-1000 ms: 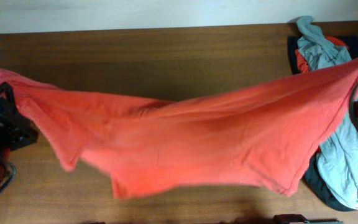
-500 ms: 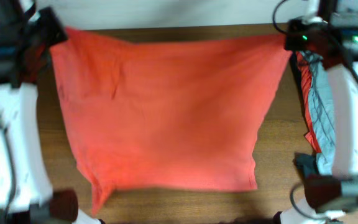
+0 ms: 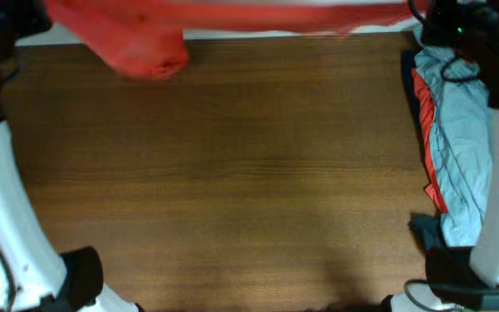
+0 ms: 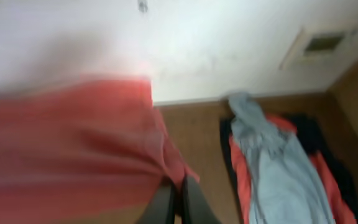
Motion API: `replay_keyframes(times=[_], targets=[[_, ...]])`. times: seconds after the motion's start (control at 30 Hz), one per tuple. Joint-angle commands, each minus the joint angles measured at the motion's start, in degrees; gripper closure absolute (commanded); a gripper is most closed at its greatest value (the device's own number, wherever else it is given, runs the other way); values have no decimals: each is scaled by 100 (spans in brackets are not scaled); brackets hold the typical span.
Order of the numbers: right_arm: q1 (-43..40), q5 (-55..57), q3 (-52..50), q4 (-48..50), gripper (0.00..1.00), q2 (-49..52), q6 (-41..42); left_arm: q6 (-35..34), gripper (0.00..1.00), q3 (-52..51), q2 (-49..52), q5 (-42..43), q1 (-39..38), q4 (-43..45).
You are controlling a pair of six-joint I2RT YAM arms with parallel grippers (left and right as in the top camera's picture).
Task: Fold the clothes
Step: 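Lift the t-shirt with both grippers, shake it, and lay it flat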
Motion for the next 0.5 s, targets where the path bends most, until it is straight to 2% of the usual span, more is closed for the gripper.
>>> replay_keyframes(times=[0.0,0.1,0.2,0.33,0.47], targets=[[-42,35,-164,-581,96,197,24,118,100,-116,223,61,-17,-739],[-42,50,-566,-1211,96,365,-24,118,100,-446,466,61,-114,-1759],[-46,302,-1132,-1499,96,472,-131,118,100,-940,739,61,-221,-2334],[-46,380,-2240,-1360,96,487,-146,122,100,-1829,1060,61,-374,-2531],[-46,378,-3641,-1043,96,487,-144,122,100,-3154,1287,59,-479,-2374]])
